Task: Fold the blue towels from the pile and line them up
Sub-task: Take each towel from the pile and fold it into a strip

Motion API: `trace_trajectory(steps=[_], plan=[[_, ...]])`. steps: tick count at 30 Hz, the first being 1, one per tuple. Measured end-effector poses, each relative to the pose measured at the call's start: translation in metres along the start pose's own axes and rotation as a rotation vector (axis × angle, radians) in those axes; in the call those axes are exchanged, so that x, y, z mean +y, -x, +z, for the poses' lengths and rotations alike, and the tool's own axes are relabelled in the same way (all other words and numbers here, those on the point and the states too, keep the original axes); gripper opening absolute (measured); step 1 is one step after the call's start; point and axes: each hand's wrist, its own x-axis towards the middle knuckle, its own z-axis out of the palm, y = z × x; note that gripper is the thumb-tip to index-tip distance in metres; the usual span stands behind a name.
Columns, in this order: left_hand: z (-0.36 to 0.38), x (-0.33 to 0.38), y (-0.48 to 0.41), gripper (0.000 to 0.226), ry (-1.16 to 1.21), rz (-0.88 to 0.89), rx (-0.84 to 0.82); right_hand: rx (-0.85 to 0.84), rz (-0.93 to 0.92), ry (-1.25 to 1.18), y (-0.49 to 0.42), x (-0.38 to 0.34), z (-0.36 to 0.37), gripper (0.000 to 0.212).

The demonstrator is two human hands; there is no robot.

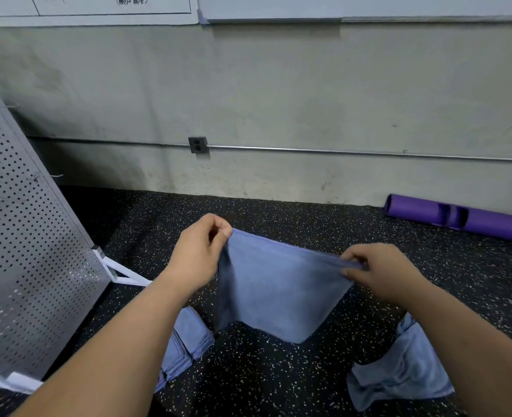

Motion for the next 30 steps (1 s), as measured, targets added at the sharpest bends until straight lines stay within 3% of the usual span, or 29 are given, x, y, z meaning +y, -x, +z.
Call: trace_trajectory(steps=[6,14,21,30], plan=[[-0.013,-0.003,0.003,0.012,0.028,0.028,0.036,0.246,-0.092,0.184,0.000,-0.009,-0.009,0.007],[-0.016,0.006,0.012,0.028,-0.017,0.191,0.010,0.409,0.019,0.342,0.003,-0.004,-0.006,0.019],[-0.015,0.011,0.017,0.027,-0.063,0.118,0.009,0.222,0.173,0.261,0.015,-0.017,-0.014,0.019],[-0.015,0.008,0.015,0.014,0.018,-0.008,0.052,0.329,0.090,0.120,0.022,-0.014,-0.018,0.008]])
